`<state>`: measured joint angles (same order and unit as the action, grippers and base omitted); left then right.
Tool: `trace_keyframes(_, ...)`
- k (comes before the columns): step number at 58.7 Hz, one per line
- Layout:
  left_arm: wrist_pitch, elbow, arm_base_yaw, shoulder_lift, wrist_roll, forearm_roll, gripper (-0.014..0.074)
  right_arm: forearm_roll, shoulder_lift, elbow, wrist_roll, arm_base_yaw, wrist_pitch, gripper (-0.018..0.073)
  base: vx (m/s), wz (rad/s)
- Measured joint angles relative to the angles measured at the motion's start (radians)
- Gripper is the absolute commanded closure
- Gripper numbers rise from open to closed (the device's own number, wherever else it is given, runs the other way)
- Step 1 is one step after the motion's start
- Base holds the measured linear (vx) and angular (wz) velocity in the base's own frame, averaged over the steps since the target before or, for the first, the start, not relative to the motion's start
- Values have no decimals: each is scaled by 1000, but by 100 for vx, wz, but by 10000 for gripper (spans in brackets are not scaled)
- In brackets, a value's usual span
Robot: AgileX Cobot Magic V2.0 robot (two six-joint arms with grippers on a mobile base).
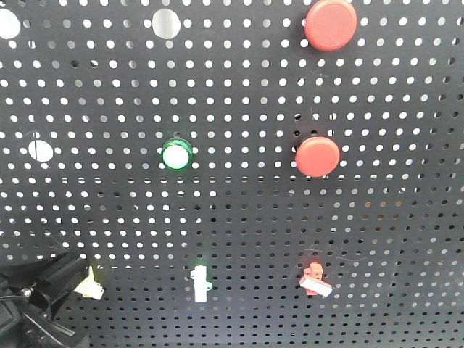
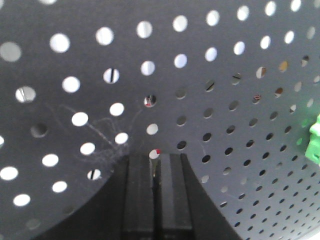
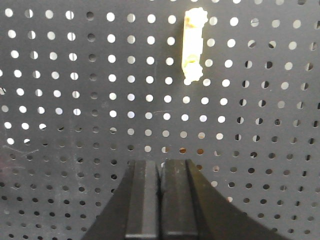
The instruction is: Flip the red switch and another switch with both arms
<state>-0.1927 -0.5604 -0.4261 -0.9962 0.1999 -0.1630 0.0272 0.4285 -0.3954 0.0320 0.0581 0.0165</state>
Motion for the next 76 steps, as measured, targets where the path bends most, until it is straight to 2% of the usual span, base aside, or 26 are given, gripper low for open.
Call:
trace_keyframes(10,97,-10,0,7,0,-47,594,0,0,0,0,0,0,566,0,0)
trace_keyframes(21,127,-18,0,8,0,-81,594,0,0,0,0,0,0,566,0,0)
trace_keyframes(30,160,-25,0,8,-36,-86,594,0,0,0,0,0,0,566,0,0)
trace_keyframes(40,390,2,0,0,-90,-86,594,0,0,0,0,0,2,566,0,0)
trace_keyframes(43,420,4,0,6,-102,-86,594,0,0,0,0,0,4,566,0,0)
trace_keyframes(57,403,4,0,144,-100,-86,594,0,0,0,0,13,10,566,0,0)
trace_keyframes(61,397,4,0,204,-83,-86,594,0,2,0,0,51,14,566,0,0)
trace_keyframes(66,389,4,0,272,-49,-86,594,0,24,0,0,139,15,566,0,0)
trace_keyframes(76,371,4,0,375,19,-86,594,4,144,0,2,354,-56,566,0,0)
